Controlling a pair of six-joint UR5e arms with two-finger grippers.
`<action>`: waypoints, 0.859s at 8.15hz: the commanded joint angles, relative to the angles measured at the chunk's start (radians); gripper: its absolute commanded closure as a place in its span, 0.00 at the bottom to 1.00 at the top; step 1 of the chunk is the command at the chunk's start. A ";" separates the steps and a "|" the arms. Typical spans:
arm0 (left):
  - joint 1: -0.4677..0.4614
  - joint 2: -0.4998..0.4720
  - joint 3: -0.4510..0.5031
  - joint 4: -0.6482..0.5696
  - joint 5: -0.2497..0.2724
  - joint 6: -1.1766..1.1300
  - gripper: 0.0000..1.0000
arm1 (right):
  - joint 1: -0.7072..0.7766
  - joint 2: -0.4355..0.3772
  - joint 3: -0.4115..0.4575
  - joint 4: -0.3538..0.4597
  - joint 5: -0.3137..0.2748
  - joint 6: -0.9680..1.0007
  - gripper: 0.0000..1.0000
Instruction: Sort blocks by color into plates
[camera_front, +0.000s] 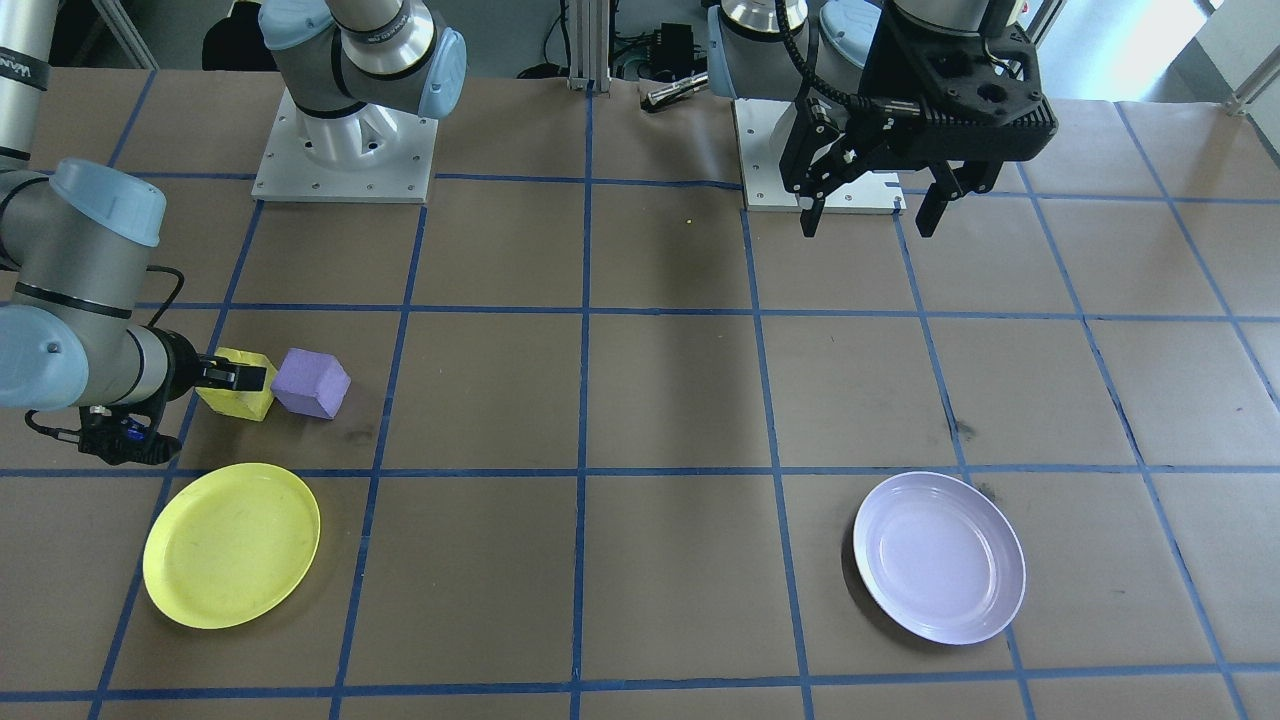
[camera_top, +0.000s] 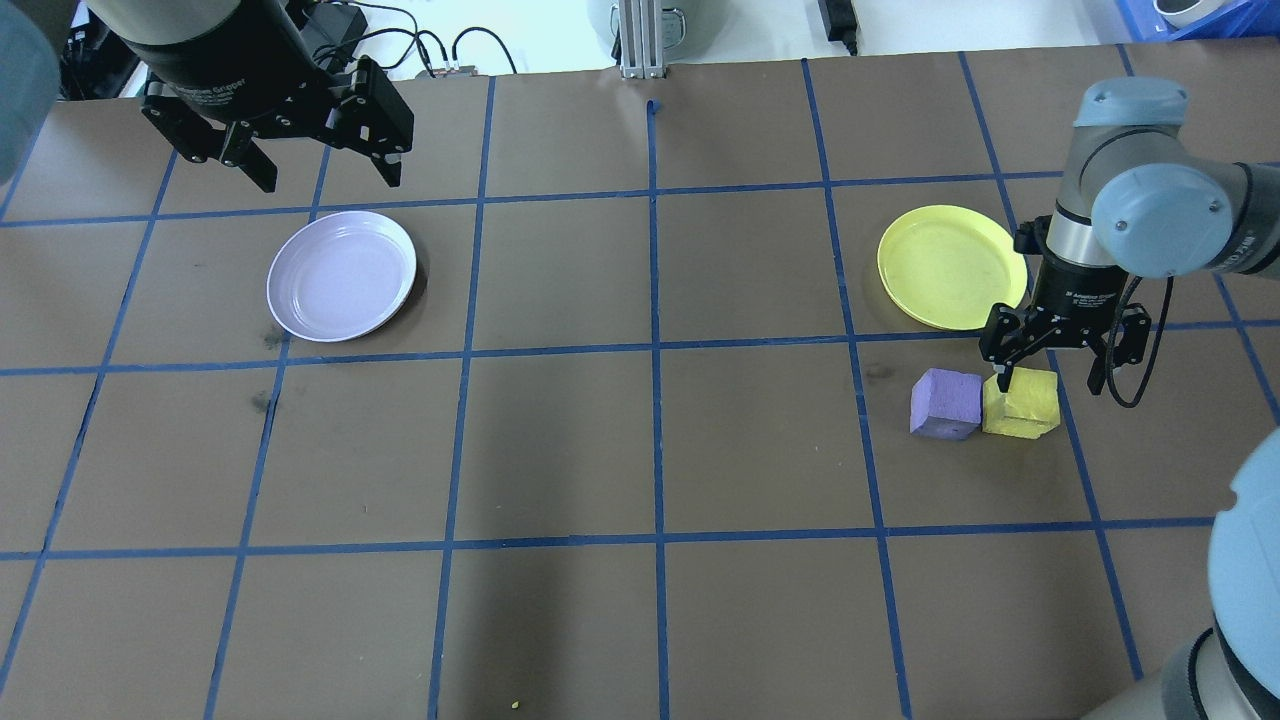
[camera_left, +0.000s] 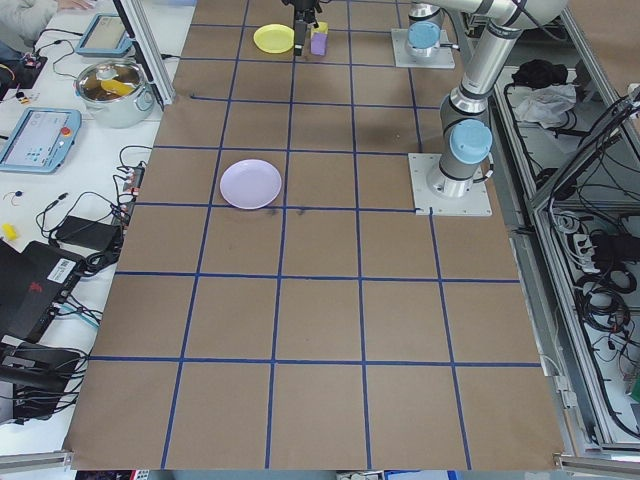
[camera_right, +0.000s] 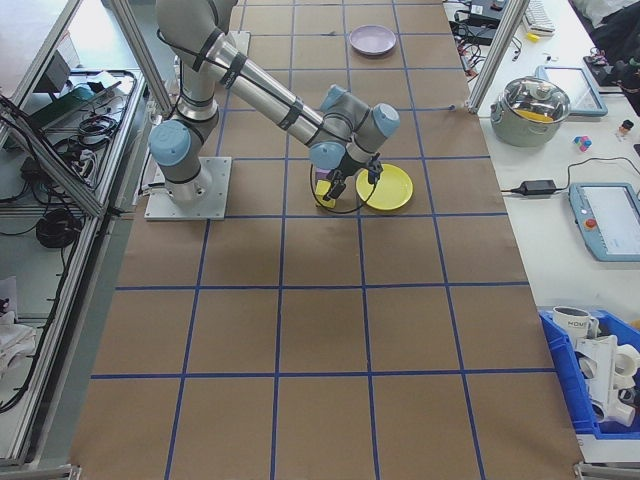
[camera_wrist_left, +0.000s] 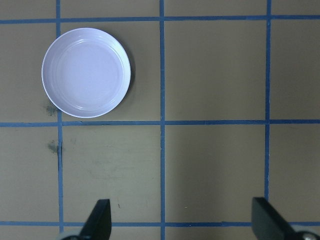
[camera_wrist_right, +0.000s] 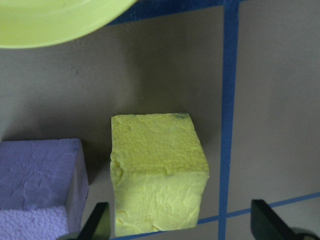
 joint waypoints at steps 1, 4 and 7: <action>0.000 0.002 -0.001 0.005 0.000 0.002 0.00 | 0.000 0.019 0.000 -0.008 -0.001 -0.003 0.00; 0.000 -0.004 -0.002 0.021 0.000 0.000 0.00 | 0.000 0.052 -0.003 0.003 0.010 -0.009 0.00; -0.002 0.000 -0.002 0.022 0.002 0.000 0.00 | 0.000 0.056 -0.007 -0.010 -0.003 -0.026 0.40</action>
